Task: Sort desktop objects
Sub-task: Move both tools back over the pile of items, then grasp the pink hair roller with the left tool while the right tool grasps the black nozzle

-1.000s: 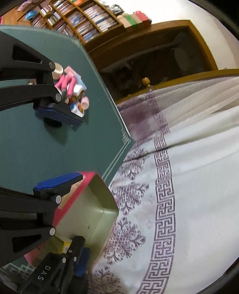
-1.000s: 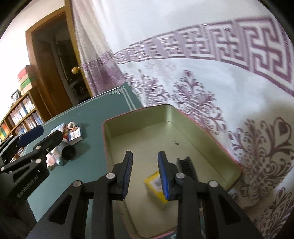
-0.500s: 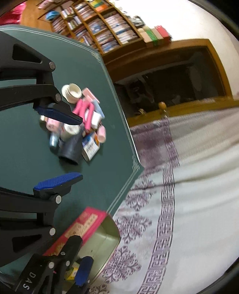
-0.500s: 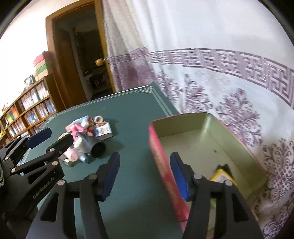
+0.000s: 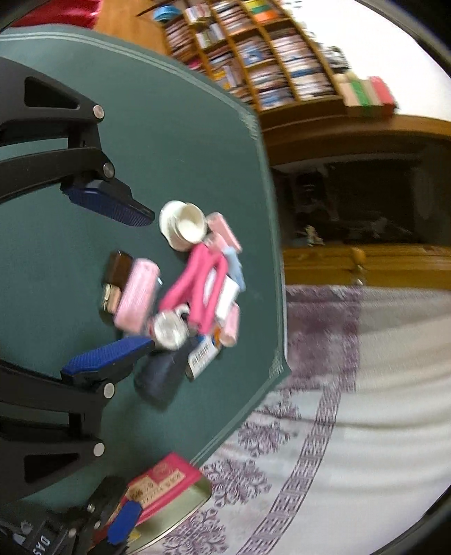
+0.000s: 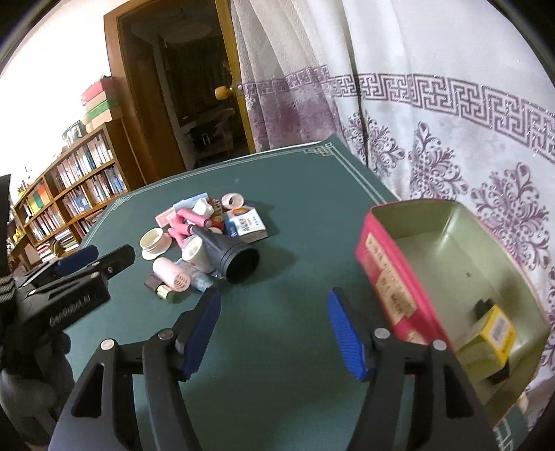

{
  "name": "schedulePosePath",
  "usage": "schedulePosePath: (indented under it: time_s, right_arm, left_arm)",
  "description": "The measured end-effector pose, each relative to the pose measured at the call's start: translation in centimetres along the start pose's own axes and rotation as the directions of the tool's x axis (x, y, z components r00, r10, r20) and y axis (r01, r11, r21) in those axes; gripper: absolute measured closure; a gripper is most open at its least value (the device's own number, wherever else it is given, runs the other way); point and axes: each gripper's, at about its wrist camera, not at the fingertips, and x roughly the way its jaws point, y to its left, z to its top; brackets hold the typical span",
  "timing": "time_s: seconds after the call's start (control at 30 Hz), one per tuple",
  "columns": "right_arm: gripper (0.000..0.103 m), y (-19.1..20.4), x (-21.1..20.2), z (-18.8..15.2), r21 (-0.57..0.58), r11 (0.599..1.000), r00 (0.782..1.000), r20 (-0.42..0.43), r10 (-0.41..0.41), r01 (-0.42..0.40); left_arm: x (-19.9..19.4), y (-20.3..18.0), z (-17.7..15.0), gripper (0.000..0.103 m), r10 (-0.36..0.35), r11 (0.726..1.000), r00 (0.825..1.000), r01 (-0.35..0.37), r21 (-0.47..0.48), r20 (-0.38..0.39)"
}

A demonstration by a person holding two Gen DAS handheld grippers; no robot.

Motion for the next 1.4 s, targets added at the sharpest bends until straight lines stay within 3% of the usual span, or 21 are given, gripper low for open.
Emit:
schedulePosePath:
  time_s: [0.23, 0.43, 0.47, 0.53, 0.93, 1.0, 1.03, 1.4]
  right_arm:
    - [0.031, 0.5, 2.2, -0.5, -0.006, 1.0, 0.998, -0.049, 0.031, -0.031]
    - [0.029, -0.1, 3.7, -0.6, 0.017, 0.998, 0.996, -0.07, 0.053, -0.052]
    - [0.029, -0.3, 4.0, -0.7, 0.024, 0.998, 0.995, -0.076, 0.057, -0.055]
    - [0.028, -0.6, 4.4, -0.8, 0.037, 0.998, 0.995, -0.084, 0.062, -0.059]
    - [0.028, -0.7, 5.5, -1.2, 0.034, 0.996, 0.989, -0.123, 0.083, -0.08]
    - [0.028, -0.6, 5.6, -1.3, 0.028, 0.997, 0.989, -0.128, 0.08, -0.077]
    - [0.028, -0.5, 5.6, -1.3, 0.025, 0.997, 0.988, -0.131, 0.079, -0.076]
    - [0.028, 1.8, 6.8, 0.2, -0.048, 0.996, 0.989, -0.13, 0.067, -0.074]
  left_arm:
    - [3.3, 4.2, -0.7, 0.036, -0.035, 0.994, 0.995, 0.025, -0.109, -0.09]
    - [5.1, 3.4, -0.3, 0.033, -0.104, 0.99, 0.986, 0.09, -0.107, -0.131]
    - [5.3, 2.9, -0.2, 0.025, -0.136, 0.987, 0.982, 0.122, -0.105, -0.132]
    - [5.6, 2.0, -0.2, 0.021, -0.161, 0.985, 0.979, 0.151, -0.09, -0.124]
    - [9.1, -0.3, -0.4, 0.021, -0.155, 0.985, 0.974, 0.166, 0.057, -0.163]
    - [9.4, -0.1, -0.7, 0.021, -0.148, 0.985, 0.976, 0.159, 0.062, -0.16]
    - [9.5, 0.0, -0.8, 0.028, -0.152, 0.985, 0.976, 0.163, 0.059, -0.158]
    - [6.1, 3.6, -0.2, 0.027, -0.216, 0.975, 0.976, 0.215, -0.051, -0.027]
